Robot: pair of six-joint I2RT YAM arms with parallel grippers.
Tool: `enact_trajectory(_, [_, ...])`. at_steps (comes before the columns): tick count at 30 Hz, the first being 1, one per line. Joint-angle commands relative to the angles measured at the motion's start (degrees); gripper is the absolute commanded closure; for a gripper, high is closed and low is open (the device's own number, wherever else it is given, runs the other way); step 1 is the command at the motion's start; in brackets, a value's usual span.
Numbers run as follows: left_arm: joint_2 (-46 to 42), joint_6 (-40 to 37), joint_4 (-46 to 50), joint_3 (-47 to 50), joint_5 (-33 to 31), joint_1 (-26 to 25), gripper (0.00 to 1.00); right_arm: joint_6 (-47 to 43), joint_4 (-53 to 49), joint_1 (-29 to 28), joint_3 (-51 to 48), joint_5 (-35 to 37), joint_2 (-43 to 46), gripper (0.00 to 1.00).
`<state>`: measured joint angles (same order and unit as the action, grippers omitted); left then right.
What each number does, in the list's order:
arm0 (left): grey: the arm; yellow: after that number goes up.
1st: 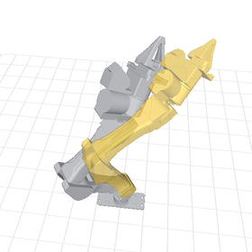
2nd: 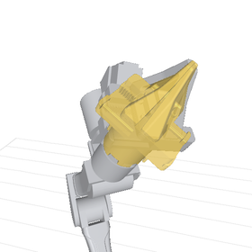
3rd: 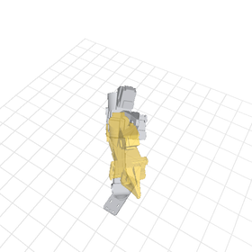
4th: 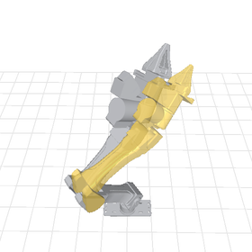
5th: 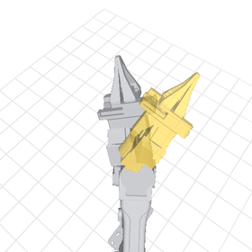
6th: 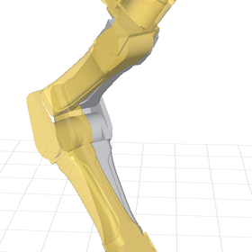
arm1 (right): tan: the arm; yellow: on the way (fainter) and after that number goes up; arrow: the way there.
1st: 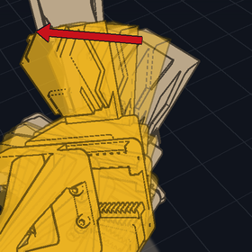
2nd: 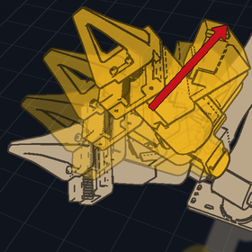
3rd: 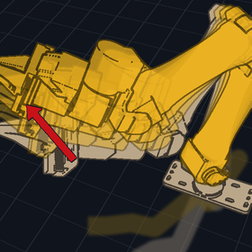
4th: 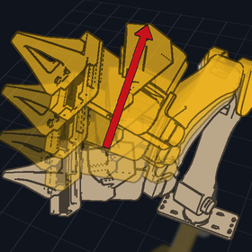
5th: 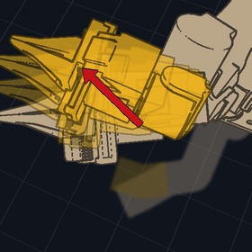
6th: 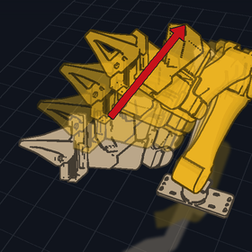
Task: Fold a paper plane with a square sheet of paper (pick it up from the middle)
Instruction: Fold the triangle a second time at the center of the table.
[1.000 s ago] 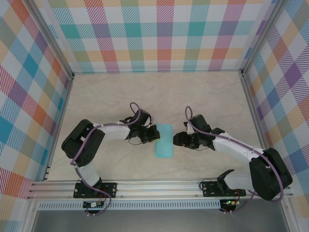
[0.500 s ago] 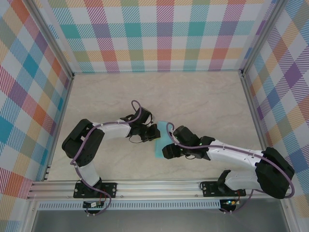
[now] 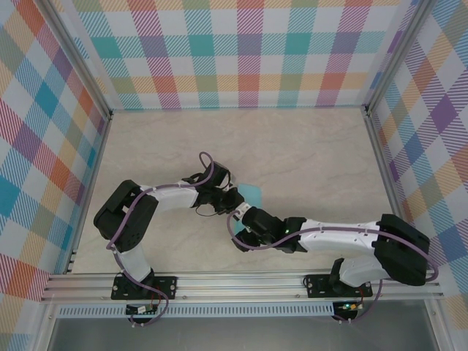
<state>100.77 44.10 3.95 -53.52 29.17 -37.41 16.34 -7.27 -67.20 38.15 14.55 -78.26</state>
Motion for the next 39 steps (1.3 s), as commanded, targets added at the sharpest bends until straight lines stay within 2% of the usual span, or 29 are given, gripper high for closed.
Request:
enact_trajectory(1, [-0.1,0.5,-0.9,-0.1,1.3,-0.1,0.86,-2.8,1.0,-1.7,2.9,5.9,-2.7,0.33])
enact_trajectory(6, [-0.3,0.6,-0.7,-0.1,1.2,-0.2,0.86,-2.6,1.1,-2.4,3.4,9.5,-5.2,0.34])
enact_trajectory(16, [-0.4,0.6,-0.7,0.0,1.2,-0.2,0.86,-0.7,0.6,-2.8,3.1,11.8,-6.1,0.45])
enact_trajectory(29, [-1.8,0.4,0.5,0.6,-0.4,-0.2,0.85,1.5,-1.5,-2.4,3.4,12.1,-4.9,0.78])
enact_trajectory(35, [-3.0,0.3,1.7,1.0,-2.1,-0.2,0.84,2.0,-1.4,-0.7,2.2,8.2,-3.0,0.93])
enact_trajectory(39, [-4.2,0.6,2.1,1.8,-3.9,-0.2,0.81,2.5,0.2,1.6,0.4,3.3,-0.6,0.97])
